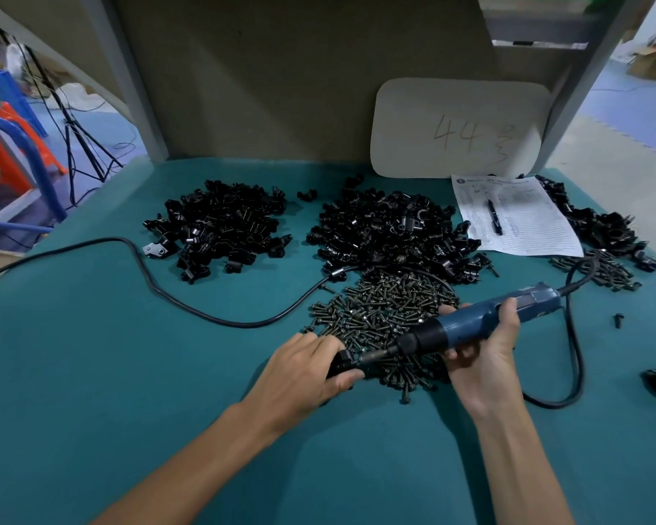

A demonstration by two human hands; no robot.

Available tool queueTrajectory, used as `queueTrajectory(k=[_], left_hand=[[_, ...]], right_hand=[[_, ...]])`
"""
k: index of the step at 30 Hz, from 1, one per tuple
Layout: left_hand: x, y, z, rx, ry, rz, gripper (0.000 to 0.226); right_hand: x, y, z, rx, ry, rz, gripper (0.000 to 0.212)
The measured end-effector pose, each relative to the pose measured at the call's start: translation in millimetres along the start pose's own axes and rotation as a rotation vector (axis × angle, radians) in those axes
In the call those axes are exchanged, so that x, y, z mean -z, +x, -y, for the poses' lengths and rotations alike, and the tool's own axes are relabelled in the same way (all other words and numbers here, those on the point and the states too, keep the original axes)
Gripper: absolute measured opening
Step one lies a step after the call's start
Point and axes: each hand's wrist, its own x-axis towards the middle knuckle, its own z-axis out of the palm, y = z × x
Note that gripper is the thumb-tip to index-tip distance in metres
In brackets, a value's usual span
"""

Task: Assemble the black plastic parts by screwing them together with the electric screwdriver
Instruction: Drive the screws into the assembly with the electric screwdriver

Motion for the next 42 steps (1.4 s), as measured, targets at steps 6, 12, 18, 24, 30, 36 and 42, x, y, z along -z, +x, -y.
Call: queueTrajectory(k=[6, 12, 18, 24, 30, 36, 42], left_hand=[[-1.1, 0.7, 0.4, 0.021, -0.014, 0.045, 0.035], [-2.6, 0.7, 2.1, 0.023, -0.041, 0.071, 0.034], [-2.2, 0.4, 1.7, 0.019, -0.035, 0.065, 0.031], [-1.7, 1.1, 0.7, 0.012, -0.012, 0.053, 0.035], [-1.3, 1.7, -1.9, 0.004, 0.0, 0.027, 0.032], [-2.9, 1.6, -0.8, -0.002, 0.003, 0.007, 0.035], [-3.2, 2.3, -0.9, -0.026, 0.016, -0.029, 0.035]], right_hand=[[0.4, -3.0, 1.0, -0.002, -0.005, -0.012, 0.062], [0.7, -4.2, 0.9, 0.005, -0.015, -0.013, 0.06], [2.7, -4.1, -0.5, 0.005, -0.031, -0.004, 0.063], [3.2, -4.8, -0.7, 0.007, -0.028, -0.001, 0.062], [2.4, -4.5, -1.2, 0.003, -0.026, -0.006, 0.063], [2.7, -4.0, -2.0, 0.017, -0.04, 0.006, 0.059], [3.2, -3.3, -3.2, 0.014, -0.046, 0.002, 0.06]])
